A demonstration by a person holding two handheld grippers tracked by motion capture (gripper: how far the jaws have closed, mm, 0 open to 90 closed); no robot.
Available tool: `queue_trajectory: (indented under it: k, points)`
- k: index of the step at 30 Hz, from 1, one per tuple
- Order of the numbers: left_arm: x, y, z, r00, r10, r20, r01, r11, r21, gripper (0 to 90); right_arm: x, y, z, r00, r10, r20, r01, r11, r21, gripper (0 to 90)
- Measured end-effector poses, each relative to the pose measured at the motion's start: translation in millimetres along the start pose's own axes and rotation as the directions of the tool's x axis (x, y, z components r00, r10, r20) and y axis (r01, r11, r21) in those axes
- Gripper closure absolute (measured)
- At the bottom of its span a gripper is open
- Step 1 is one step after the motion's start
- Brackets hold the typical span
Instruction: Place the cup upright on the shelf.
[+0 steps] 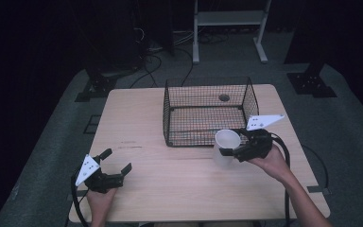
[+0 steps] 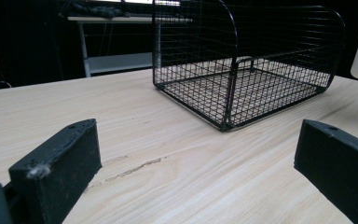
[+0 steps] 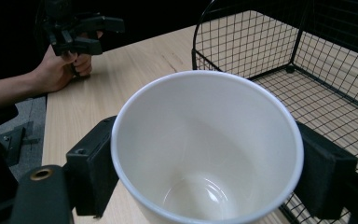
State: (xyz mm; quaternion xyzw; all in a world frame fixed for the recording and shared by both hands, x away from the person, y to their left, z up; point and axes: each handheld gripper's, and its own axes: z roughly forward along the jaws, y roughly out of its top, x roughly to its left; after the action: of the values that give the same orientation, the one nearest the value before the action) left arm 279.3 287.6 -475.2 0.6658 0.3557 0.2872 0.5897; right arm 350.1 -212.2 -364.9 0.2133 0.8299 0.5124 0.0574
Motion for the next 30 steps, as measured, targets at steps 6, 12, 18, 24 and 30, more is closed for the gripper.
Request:
queue_trajectory:
  k: [6,12,18,24,30]
  points:
    - [0.0,0.0,0.2,1.0000,-0.002,0.002,0.002,1.0000,-0.001,0.0,-7.0,14.2,-0.4,0.9999,-0.001,-0.011,0.001,1.000,-0.004,19.3]
    - [0.1,0.0,0.0,1.0000,0.000,0.002,0.000,1.0000,-0.001,0.0,-15.3,30.2,1.5,0.9994,-0.003,-0.035,0.003,1.000,-0.016,19.3]
    - [0.1,0.0,0.2,1.0000,-0.001,0.002,0.001,1.0000,-0.001,0.0,-24.9,45.4,6.2,0.9993,-0.002,-0.036,0.001,1.000,-0.016,19.3]
    - [0.0,0.1,0.0,1.0000,0.001,0.002,-0.001,1.0000,-0.001,0.0,-35.9,61.4,11.1,0.9999,-0.008,-0.012,0.008,1.000,0.000,19.2]
    - [-0.3,0.0,0.2,1.0000,0.002,0.003,-0.002,1.0000,-0.001,0.0,-41.2,71.6,16.1,0.9999,-0.008,-0.008,0.008,1.000,0.003,19.3]
